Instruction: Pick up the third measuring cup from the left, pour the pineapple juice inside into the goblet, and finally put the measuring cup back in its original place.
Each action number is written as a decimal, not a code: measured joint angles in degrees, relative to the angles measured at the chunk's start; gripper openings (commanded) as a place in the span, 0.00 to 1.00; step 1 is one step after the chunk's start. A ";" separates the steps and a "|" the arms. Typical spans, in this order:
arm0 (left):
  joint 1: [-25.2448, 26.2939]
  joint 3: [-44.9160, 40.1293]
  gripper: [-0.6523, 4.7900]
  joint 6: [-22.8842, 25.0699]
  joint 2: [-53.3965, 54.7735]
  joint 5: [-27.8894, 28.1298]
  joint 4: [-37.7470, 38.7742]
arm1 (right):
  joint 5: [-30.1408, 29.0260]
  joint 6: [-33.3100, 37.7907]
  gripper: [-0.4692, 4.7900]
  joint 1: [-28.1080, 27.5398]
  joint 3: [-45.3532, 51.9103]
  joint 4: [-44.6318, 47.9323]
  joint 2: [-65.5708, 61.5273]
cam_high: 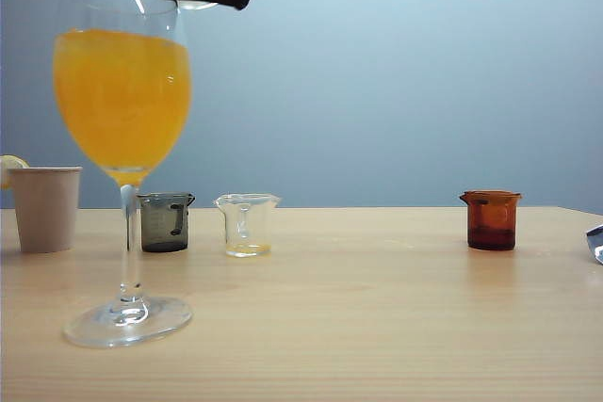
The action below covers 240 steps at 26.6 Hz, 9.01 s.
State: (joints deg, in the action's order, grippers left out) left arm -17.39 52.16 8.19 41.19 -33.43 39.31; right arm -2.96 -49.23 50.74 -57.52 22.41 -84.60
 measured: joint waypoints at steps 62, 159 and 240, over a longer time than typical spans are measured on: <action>0.00 0.00 0.11 -0.07 0.02 0.00 -0.68 | 19.41 48.98 0.09 -18.75 8.81 37.64 -34.16; 0.00 -16.46 0.11 -6.12 -23.89 28.52 -14.71 | 7.34 44.87 0.08 -18.91 13.77 -34.18 42.23; 15.80 -51.78 0.12 -9.55 -41.09 33.64 -40.57 | 17.05 44.78 0.08 -18.95 24.52 -37.92 64.08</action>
State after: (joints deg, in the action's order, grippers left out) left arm -1.58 0.38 -1.37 0.10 0.21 -1.26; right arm 14.09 -4.45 31.79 -32.99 -15.51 -20.51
